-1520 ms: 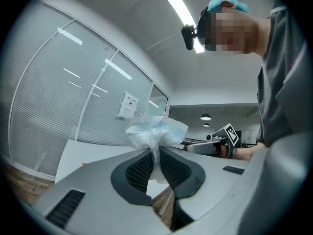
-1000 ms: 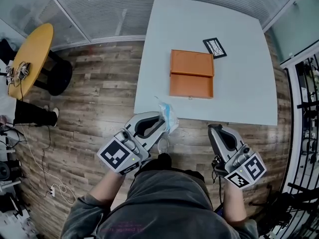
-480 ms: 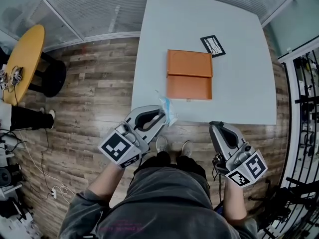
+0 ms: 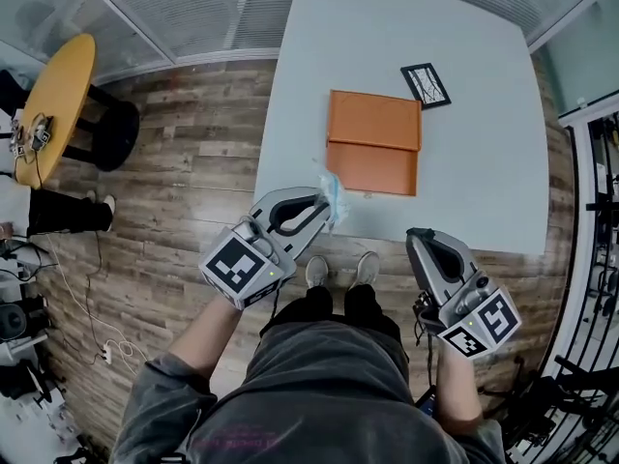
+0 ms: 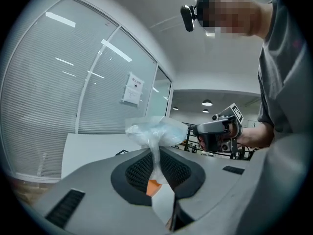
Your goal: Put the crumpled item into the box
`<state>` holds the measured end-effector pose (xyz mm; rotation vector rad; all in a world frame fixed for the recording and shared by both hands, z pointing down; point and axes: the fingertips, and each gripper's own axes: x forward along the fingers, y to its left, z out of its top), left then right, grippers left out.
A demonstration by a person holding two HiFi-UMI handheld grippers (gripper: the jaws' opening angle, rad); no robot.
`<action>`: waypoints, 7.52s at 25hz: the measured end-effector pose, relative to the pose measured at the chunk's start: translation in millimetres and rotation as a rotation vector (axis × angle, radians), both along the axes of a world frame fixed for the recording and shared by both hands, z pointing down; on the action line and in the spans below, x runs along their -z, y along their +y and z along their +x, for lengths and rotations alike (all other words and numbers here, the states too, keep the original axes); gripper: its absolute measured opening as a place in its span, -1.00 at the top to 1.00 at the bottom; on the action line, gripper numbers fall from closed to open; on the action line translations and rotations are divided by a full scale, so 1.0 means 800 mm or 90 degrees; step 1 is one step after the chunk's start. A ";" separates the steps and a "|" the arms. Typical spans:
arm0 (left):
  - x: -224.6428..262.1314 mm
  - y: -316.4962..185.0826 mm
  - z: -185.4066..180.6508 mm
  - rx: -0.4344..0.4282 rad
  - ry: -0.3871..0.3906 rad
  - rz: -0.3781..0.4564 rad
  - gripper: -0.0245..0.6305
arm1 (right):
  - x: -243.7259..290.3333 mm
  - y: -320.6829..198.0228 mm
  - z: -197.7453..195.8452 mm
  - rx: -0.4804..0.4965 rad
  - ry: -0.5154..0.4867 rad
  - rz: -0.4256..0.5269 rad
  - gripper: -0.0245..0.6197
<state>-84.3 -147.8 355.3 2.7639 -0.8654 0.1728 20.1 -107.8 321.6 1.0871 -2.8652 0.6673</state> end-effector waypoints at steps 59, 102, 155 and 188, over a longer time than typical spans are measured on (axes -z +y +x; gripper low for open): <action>-0.367 -0.129 0.144 -0.252 -0.631 -0.028 0.77 | -0.139 -0.060 0.168 -0.017 -0.049 -0.155 0.91; -0.371 -0.125 0.144 -0.227 -0.683 0.018 0.54 | -0.124 -0.045 0.168 -0.020 -0.046 -0.139 0.91; 0.097 0.016 0.050 0.107 -0.081 0.147 0.88 | 0.069 -0.020 0.058 0.024 0.005 0.095 0.91; 0.101 0.024 0.026 0.112 -0.015 0.117 0.89 | 0.084 -0.018 0.003 0.061 0.065 0.117 0.91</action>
